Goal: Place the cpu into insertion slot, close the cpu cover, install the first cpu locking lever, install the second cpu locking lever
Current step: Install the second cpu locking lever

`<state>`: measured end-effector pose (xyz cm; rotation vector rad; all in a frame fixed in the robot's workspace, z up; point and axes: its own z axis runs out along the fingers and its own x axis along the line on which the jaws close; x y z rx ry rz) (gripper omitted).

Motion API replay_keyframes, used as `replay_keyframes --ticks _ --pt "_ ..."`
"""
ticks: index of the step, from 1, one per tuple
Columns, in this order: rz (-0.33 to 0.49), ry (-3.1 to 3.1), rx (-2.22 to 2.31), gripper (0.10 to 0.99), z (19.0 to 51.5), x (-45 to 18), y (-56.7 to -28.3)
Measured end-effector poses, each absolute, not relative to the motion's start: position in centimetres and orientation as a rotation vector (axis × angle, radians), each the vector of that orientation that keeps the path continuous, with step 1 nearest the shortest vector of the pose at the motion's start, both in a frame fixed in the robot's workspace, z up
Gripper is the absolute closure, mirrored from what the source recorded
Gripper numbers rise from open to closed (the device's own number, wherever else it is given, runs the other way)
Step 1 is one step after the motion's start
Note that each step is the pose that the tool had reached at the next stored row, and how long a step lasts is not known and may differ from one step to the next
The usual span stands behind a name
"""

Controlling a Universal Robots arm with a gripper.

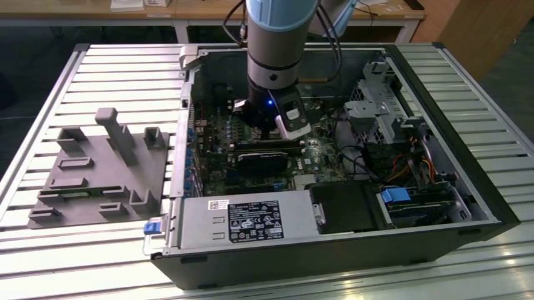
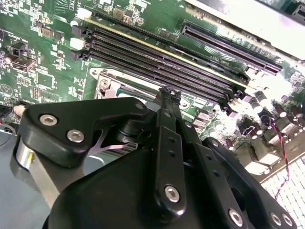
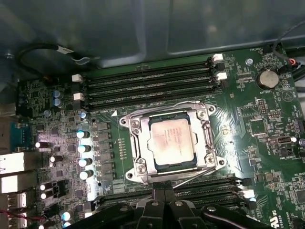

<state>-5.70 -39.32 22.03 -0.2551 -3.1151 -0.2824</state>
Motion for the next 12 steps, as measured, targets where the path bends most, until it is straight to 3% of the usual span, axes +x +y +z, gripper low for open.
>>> replay_keyframes --ticks 12 --pt "-0.318 -3.162 -0.239 0.984 21.4 -7.1 -40.1"
